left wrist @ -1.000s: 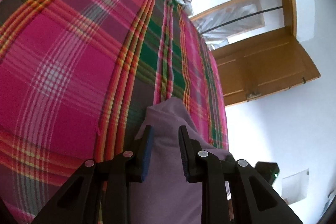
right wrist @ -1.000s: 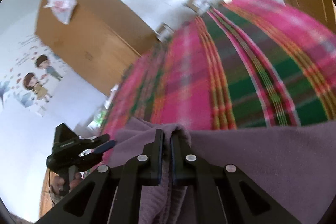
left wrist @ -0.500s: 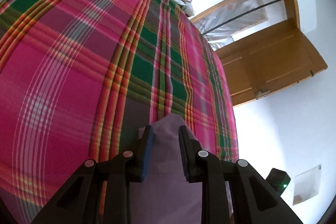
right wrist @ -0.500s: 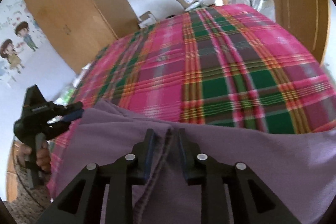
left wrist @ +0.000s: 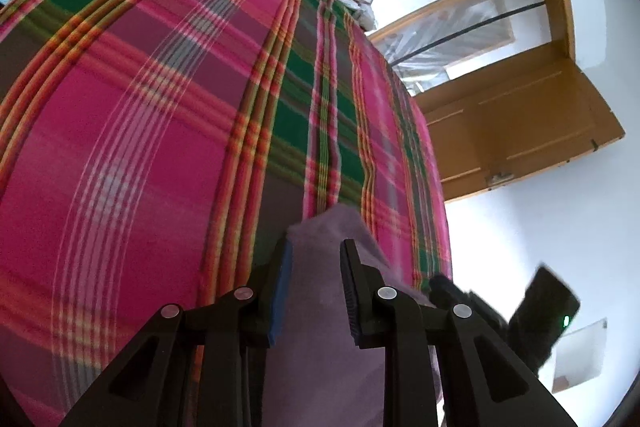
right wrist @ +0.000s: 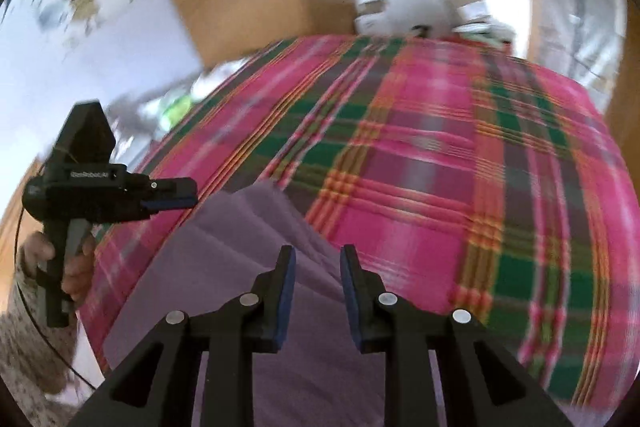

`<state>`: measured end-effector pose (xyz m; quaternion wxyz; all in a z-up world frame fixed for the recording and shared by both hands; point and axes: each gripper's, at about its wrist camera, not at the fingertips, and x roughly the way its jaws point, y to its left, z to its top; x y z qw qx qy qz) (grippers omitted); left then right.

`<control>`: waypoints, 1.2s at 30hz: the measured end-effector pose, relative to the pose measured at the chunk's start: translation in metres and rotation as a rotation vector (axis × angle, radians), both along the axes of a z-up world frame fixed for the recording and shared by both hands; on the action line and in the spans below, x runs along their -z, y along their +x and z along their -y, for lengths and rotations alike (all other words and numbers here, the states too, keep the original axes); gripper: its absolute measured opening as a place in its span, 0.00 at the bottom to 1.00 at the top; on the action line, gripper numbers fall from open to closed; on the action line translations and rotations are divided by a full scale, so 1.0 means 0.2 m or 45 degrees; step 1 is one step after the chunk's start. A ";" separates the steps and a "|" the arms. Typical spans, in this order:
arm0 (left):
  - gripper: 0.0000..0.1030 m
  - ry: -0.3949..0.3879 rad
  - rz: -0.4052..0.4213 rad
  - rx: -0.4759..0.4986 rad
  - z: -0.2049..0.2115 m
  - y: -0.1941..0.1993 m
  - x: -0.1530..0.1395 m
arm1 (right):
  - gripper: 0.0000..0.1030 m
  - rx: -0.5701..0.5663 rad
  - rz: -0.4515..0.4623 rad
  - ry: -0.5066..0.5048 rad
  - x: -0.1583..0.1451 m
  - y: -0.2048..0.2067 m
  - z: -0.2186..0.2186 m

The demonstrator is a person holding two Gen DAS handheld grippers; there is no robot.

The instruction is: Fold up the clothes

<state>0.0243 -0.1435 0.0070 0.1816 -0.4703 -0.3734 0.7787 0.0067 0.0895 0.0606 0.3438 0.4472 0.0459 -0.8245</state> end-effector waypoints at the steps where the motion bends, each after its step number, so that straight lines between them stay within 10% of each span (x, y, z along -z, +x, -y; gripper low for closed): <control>1: 0.25 0.002 0.009 0.010 0.00 0.01 0.01 | 0.24 -0.045 0.018 0.014 0.01 -0.02 0.03; 9: 0.27 -0.002 0.032 0.088 0.01 0.10 0.03 | 0.24 -0.238 0.148 0.119 0.10 -0.13 0.21; 16: 0.29 0.013 0.049 0.112 0.02 0.11 0.06 | 0.03 -0.270 0.196 0.048 0.12 -0.17 0.18; 36: 0.30 -0.019 0.044 0.101 0.02 0.17 0.04 | 0.17 -0.032 -0.037 0.098 -0.04 -0.02 0.01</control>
